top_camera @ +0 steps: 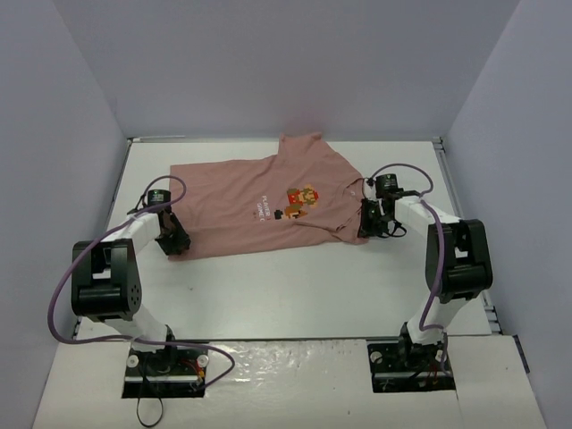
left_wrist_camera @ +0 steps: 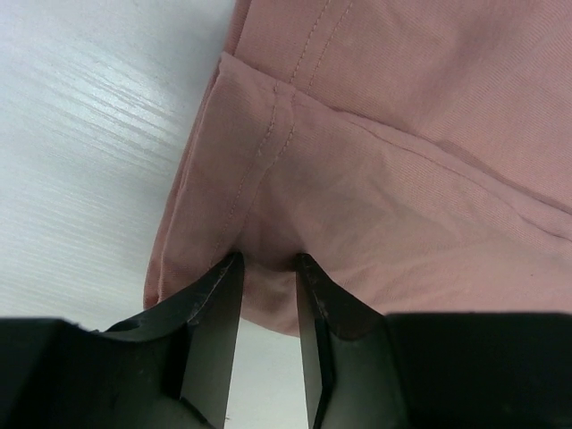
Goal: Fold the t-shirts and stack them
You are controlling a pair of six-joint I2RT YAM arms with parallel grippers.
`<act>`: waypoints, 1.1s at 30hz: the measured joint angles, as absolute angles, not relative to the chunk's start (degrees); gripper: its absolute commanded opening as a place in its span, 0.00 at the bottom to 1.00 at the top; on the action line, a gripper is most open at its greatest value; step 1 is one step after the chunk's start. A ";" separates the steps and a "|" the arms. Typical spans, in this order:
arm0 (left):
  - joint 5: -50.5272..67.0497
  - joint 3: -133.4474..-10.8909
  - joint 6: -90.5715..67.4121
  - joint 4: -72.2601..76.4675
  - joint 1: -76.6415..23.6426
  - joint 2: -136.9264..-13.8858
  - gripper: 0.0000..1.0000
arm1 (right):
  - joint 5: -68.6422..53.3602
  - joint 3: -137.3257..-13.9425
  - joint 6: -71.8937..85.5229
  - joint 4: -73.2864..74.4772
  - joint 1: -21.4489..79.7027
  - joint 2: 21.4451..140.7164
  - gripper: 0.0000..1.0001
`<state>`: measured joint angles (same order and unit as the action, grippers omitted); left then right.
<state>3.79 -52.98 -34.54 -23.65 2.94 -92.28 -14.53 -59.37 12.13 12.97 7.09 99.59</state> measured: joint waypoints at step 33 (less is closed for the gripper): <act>-0.73 -56.95 -32.60 -28.07 1.97 -94.47 0.35 | -2.47 -64.14 14.60 16.21 5.05 96.91 0.35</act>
<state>-0.73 -56.95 -32.60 -28.07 1.97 -94.47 -2.47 -64.14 14.60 16.21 5.05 96.91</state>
